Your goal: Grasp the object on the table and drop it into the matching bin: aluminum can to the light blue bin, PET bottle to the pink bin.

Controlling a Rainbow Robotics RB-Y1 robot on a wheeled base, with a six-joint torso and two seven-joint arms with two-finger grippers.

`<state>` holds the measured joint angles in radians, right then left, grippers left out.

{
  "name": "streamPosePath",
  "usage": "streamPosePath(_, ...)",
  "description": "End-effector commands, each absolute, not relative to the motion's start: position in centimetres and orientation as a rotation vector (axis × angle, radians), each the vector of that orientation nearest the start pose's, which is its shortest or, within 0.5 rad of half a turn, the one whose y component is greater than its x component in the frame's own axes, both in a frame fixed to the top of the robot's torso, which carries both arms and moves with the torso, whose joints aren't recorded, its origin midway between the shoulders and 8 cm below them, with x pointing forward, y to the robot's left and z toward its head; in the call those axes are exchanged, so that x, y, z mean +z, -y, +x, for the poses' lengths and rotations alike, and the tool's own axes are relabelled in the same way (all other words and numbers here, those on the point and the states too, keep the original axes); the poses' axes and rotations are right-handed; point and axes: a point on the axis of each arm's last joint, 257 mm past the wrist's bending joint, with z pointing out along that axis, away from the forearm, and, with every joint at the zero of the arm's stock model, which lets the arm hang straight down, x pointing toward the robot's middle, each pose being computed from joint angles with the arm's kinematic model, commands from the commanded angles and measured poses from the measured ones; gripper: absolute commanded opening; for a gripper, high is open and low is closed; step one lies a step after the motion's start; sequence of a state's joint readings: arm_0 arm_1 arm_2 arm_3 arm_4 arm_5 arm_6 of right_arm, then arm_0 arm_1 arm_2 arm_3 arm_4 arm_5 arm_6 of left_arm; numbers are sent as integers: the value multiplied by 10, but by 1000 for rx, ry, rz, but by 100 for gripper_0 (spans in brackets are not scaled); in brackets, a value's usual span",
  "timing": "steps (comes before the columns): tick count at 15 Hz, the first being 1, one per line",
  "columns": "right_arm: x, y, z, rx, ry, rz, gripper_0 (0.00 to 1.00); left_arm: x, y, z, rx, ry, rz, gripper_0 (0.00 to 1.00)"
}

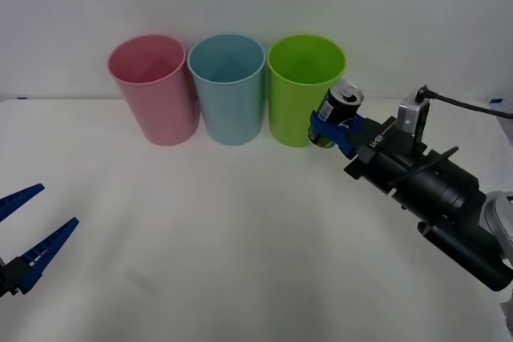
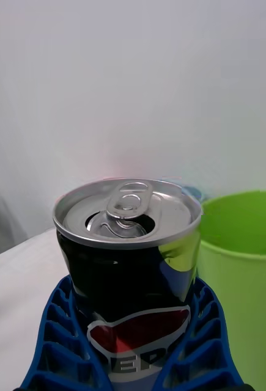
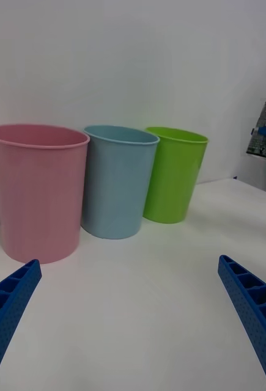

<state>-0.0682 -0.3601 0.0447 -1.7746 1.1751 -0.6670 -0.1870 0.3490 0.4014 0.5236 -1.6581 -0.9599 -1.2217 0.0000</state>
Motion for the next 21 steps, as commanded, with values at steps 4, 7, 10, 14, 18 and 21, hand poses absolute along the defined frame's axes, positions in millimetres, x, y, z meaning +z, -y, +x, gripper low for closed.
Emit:
streamPosePath(4,-48,75,502,664,-1226,-567,0,-169,-330,342,-567,-1441,465,100)
streamPosePath(7,-37,57,521,655,-1209,-578,0,-169,-330,342,-567,-1441,465,100)
streamPosePath(10,-26,36,544,649,-1200,-580,0,-169,-330,342,-567,-1441,465,100)
streamPosePath(14,-18,13,576,625,-1209,-560,0,-169,-330,342,-567,-1441,465,100)
streamPosePath(18,-17,-15,603,615,-1238,-547,0,-169,-330,342,-567,-1441,465,100)
streamPosePath(21,-13,-36,621,605,-1258,-542,0,-169,-330,342,-567,-1441,465,100)
